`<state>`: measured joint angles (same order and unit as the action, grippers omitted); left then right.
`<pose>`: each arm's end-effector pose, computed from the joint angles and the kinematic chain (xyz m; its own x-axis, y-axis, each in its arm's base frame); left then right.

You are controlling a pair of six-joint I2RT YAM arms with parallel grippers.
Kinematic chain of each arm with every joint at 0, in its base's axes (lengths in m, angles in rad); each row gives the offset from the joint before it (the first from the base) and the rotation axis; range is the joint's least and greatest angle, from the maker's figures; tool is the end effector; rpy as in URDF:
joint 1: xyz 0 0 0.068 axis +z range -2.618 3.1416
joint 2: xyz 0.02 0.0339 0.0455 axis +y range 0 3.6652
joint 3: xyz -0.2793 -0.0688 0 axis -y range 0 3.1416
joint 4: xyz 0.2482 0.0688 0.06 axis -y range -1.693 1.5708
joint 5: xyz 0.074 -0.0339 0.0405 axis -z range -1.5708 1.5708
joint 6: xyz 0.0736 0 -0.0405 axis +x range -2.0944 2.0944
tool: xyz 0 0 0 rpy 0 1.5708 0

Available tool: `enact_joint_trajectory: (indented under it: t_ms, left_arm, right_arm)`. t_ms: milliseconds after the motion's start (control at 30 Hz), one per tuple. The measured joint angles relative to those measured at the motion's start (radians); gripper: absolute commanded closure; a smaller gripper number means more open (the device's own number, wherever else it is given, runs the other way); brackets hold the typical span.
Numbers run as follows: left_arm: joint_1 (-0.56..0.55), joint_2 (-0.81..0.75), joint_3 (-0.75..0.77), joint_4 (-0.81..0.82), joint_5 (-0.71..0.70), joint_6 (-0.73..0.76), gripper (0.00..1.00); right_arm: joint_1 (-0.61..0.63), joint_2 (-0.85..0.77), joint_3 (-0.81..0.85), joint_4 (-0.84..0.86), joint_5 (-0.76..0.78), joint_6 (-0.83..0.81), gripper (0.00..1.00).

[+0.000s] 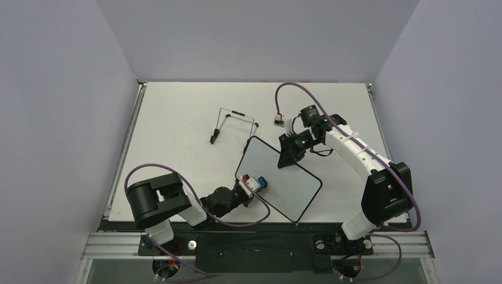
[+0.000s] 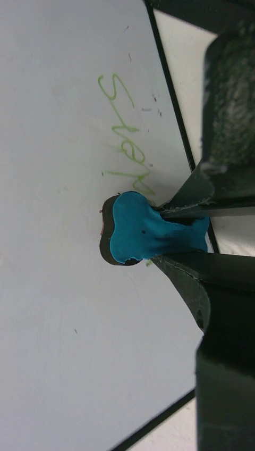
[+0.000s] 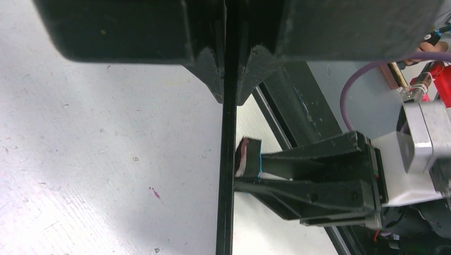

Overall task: Erase the whiteboard
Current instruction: Erase the whiteboard at the whiteboard stand.

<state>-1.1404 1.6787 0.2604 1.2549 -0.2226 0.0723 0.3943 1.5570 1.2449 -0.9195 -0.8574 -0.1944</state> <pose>0.1362 -0.2576 0.1313 -0.0102 0.1912 -0.9815 0.7983 0.5926 0.1071 0.2662 0.1710 0.2585 -0.7608 -0.4535 -0.4642 -0.6428 0.4280 0.6354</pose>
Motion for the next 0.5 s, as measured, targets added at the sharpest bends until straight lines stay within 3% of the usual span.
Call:
enact_joint_trajectory:
  t_ms: [300,500]
  left_arm:
    - [0.081,0.049,-0.051,0.118,-0.008,-0.046,1.0]
    - [-0.009,0.025,0.026,-0.023,-0.101,0.011,1.0]
  right_arm:
    - [-0.001,0.0,0.0,0.004,0.008,0.008,1.0]
    - [-0.011,-0.003,0.0,0.002,0.014,0.008,1.0]
